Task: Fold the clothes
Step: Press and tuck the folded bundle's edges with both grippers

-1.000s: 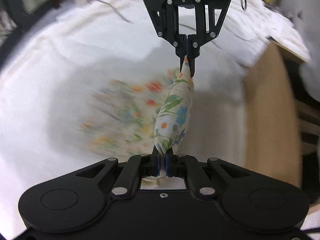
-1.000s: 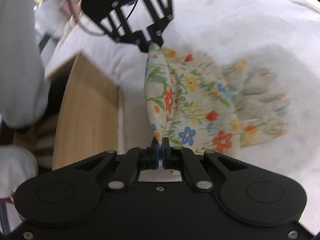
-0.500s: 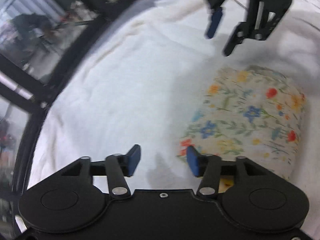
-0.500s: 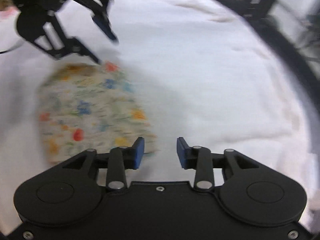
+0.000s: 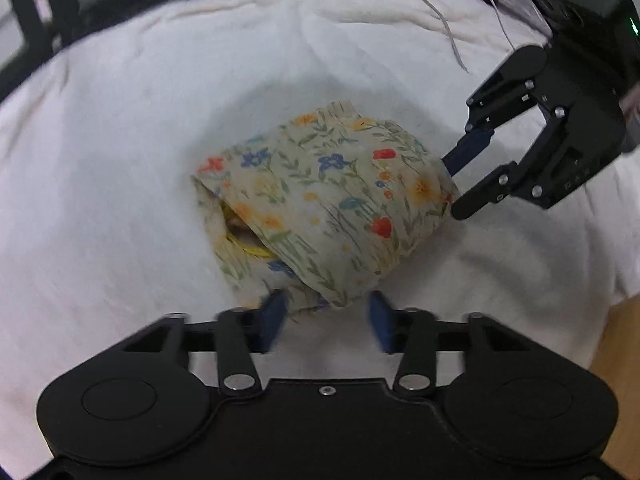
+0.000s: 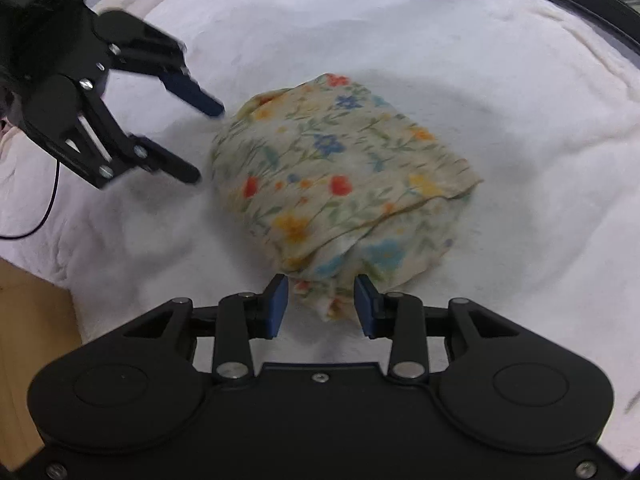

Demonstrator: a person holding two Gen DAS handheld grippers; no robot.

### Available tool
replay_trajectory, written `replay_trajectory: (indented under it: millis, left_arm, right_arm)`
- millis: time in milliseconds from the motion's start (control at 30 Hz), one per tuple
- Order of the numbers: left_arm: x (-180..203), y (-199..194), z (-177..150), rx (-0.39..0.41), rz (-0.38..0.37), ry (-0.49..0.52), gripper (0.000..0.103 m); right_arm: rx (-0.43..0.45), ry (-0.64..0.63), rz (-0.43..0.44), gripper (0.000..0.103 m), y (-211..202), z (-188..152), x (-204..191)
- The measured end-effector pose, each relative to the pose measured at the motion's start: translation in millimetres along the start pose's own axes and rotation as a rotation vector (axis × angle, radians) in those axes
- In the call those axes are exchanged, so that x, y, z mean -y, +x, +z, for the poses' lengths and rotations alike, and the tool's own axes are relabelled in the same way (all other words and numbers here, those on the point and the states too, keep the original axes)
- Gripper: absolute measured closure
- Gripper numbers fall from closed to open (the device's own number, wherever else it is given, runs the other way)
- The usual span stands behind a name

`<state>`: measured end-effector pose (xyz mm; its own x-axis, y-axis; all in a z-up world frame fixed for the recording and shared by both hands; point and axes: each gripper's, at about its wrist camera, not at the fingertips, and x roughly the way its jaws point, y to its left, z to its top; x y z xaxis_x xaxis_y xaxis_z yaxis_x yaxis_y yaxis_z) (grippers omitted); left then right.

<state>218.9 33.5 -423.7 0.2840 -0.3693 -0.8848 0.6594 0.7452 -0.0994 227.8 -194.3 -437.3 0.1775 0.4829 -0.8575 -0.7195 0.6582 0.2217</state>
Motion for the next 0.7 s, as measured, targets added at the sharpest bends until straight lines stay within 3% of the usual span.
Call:
replay_trajectory:
  millis: [100,233,467,700]
  left_arm:
    - [-6,4,2,0.023,-0.062,-0.055,0.087]
    - [-12,5,5,0.057,-0.121,-0.067,0.100]
    - [-23,11,-1,0.053,-0.113,-0.067,0.101]
    - [-30,-9,-6,0.069,-0.075,-0.066,0.101]
  right_arm:
    - [0.020,0.013,0.018,0.065,1,0,1]
    - [0.044,0.024,0.031,0.095,2,-3,5]
    - [0.078,0.107,0.075,0.097,-6,-11,20]
    - [0.103,0.164,0.106,0.097,-12,-16,29]
